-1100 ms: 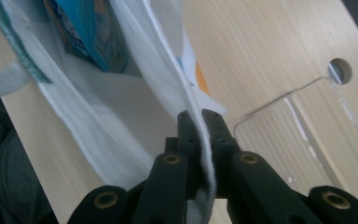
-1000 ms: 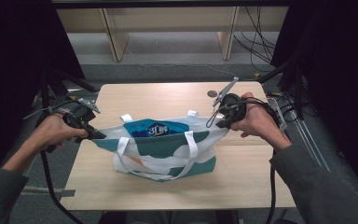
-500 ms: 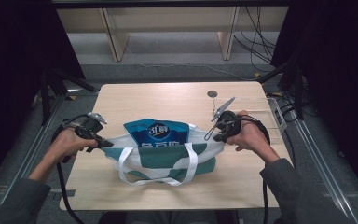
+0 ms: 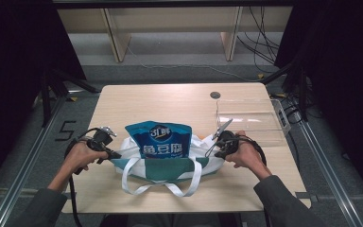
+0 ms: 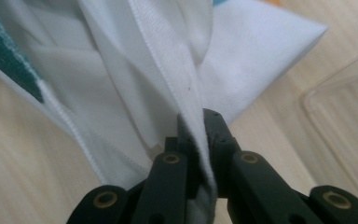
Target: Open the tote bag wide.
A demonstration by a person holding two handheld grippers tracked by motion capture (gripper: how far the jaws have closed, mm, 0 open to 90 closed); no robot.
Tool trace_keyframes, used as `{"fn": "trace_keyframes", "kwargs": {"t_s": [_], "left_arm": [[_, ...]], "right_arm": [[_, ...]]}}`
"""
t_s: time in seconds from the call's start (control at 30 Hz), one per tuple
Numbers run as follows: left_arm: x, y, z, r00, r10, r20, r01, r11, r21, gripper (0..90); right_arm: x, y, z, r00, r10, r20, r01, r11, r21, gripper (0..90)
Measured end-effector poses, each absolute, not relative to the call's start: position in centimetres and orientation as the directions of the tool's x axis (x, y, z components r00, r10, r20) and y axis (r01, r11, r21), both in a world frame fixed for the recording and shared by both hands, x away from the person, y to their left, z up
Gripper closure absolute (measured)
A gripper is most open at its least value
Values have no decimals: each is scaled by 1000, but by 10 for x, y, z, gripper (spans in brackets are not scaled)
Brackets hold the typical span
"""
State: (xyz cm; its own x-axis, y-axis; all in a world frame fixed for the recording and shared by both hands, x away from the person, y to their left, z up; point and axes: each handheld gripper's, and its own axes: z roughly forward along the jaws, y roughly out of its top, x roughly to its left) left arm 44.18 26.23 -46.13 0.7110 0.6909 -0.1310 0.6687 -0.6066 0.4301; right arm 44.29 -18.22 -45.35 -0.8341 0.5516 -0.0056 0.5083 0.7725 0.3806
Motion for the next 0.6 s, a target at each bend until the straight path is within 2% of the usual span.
{"fn": "trace_keyframes", "kwargs": {"t_s": [0.2, 0.37, 0.47, 0.53, 0.6], "left_arm": [[440, 259, -477, 706, 697, -121, 668, -601, 439, 848], [437, 261, -480, 704, 701, -112, 664, -594, 455, 845], [435, 260, -475, 707, 702, -92, 657, -602, 455, 799], [433, 260, -468, 705, 705, -79, 655, -604, 454, 682], [432, 261, -457, 714, 697, -59, 640, -617, 457, 560]], "right_arm": [[442, -181, -472, -822, 570, 4, 526, 757, 388, 874], [441, -179, -473, -826, 563, -20, 513, 766, 388, 874], [439, -181, -473, -813, 582, -20, 525, 746, 409, 859], [433, -184, -473, -783, 622, -10, 551, 701, 452, 783], [427, -187, -465, -786, 618, -23, 539, 702, 465, 688]]}}
